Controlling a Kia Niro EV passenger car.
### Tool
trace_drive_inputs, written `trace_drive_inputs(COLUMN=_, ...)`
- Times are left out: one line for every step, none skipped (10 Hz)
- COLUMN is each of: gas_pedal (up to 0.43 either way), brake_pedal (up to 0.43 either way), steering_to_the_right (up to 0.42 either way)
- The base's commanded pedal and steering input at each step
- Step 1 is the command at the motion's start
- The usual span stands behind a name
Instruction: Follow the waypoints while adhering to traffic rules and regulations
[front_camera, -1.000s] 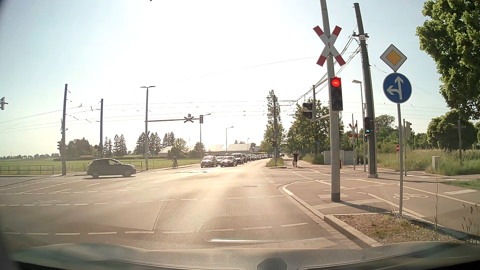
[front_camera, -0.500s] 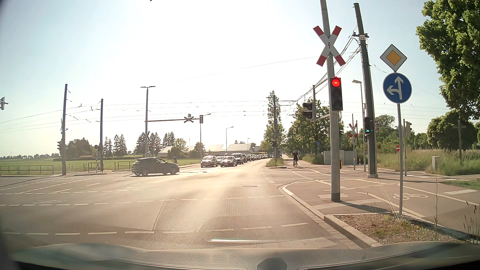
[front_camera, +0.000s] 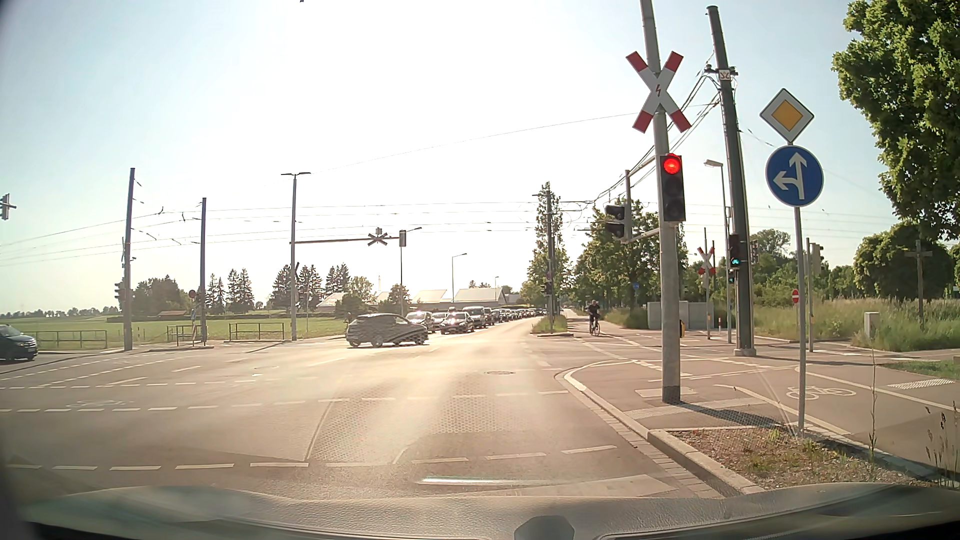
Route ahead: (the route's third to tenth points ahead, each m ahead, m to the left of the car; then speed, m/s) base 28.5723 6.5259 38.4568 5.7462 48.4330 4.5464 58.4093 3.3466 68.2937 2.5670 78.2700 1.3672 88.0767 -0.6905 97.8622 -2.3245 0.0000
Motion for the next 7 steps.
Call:
trace_drive_inputs(gas_pedal=0.000, brake_pedal=0.317, steering_to_the_right=-0.020)
trace_drive_inputs(gas_pedal=0.000, brake_pedal=0.317, steering_to_the_right=-0.021)
trace_drive_inputs(gas_pedal=0.000, brake_pedal=0.317, steering_to_the_right=-0.020)
trace_drive_inputs(gas_pedal=0.000, brake_pedal=0.317, steering_to_the_right=-0.020)
trace_drive_inputs(gas_pedal=0.000, brake_pedal=0.317, steering_to_the_right=-0.021)
trace_drive_inputs(gas_pedal=0.000, brake_pedal=0.317, steering_to_the_right=-0.021)
trace_drive_inputs(gas_pedal=0.000, brake_pedal=0.317, steering_to_the_right=-0.020)
